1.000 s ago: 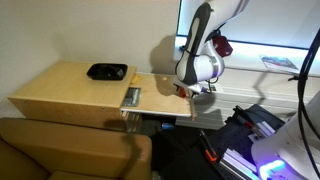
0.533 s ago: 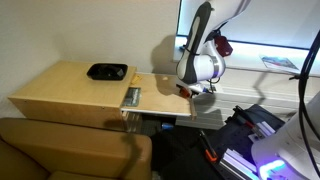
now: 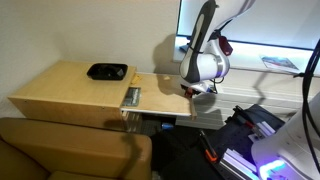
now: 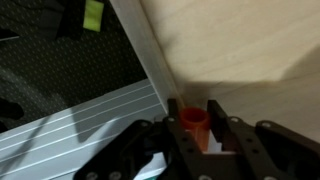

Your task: Remove the screwdriver from the nightstand and place it on the window sill

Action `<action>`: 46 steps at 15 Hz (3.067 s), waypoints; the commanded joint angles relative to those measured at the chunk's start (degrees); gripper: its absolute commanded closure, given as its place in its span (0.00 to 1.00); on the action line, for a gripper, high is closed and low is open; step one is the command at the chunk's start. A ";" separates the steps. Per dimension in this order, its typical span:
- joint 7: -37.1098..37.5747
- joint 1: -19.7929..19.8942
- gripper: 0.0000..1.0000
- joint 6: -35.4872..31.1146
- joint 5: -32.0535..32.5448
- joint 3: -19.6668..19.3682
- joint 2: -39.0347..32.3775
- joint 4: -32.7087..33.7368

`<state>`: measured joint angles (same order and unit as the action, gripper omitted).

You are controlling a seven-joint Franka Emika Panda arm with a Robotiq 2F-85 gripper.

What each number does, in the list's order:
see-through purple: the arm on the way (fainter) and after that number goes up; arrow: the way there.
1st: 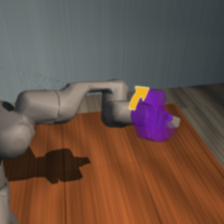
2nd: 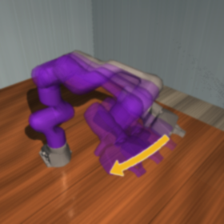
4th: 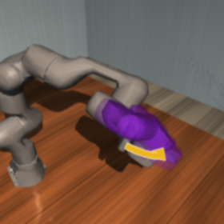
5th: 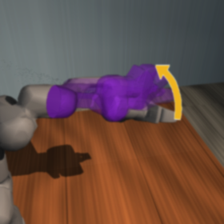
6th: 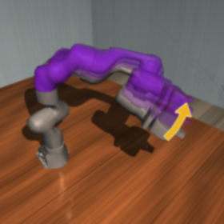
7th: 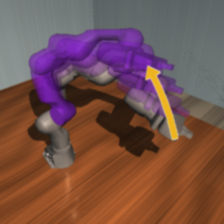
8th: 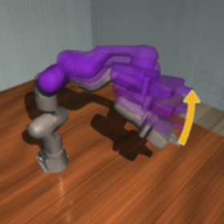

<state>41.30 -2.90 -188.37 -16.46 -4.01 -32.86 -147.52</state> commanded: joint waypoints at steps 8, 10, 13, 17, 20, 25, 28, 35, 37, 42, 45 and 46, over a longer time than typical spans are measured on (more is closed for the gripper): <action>-4.59 -6.61 0.92 2.94 -2.86 -6.01 10.28 -1.56; -4.88 -14.25 0.92 3.98 -1.47 -14.69 15.16 -3.39; -7.10 -22.49 0.92 12.44 1.82 -28.62 21.23 -4.07; -4.85 -21.58 0.92 31.35 12.52 -43.39 28.37 -1.58; -5.69 -16.72 0.92 37.67 11.88 -50.15 31.51 2.36; -7.87 -14.01 0.67 38.50 11.68 -54.31 33.76 5.14; -8.67 -1.62 0.92 37.38 3.56 -41.04 29.12 7.82; -5.21 4.95 0.92 33.65 -21.26 -34.98 9.90 27.25; 1.34 8.15 0.92 31.28 -18.62 -33.15 3.10 32.33; 6.89 11.99 0.92 30.83 -13.22 -30.34 0.72 33.93; 13.01 11.96 0.92 31.45 -8.83 -30.42 -0.30 34.15; 14.87 12.49 0.92 31.42 -8.04 -30.13 -0.10 34.06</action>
<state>51.83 7.21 -156.60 -27.44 -35.92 -33.86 -113.28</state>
